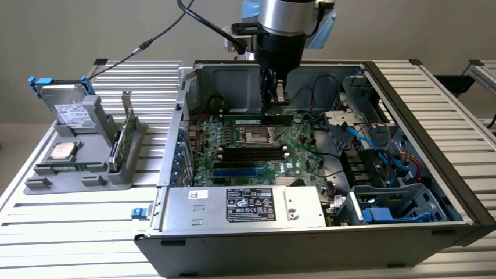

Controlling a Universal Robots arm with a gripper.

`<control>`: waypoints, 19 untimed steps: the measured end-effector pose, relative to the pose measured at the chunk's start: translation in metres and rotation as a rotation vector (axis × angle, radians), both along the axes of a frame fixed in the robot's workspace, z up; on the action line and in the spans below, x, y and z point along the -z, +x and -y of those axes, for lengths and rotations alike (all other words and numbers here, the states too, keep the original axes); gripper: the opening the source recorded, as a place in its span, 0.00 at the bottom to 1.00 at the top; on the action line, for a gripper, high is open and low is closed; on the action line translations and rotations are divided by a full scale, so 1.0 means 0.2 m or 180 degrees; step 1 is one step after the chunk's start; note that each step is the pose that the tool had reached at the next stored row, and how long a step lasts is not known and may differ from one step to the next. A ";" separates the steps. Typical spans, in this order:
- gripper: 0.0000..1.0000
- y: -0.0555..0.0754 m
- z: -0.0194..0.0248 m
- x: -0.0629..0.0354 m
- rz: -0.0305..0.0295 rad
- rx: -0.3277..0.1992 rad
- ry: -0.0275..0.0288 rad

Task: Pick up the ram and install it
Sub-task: 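Insert the ram into the slot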

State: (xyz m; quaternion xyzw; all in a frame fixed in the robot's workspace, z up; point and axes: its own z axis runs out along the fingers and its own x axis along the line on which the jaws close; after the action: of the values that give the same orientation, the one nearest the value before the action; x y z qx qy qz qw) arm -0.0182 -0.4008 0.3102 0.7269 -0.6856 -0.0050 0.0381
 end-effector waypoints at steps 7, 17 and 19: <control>0.13 0.00 0.000 0.017 0.0000 0.0000 -0.0004; 0.13 -0.01 -0.006 0.106 0.0000 0.0000 -0.0024; 0.13 -0.01 -0.008 0.124 0.0000 0.0000 -0.0026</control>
State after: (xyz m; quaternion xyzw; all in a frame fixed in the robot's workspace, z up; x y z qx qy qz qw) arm -0.0197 -0.3993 0.2855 0.7268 -0.6856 -0.0022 0.0412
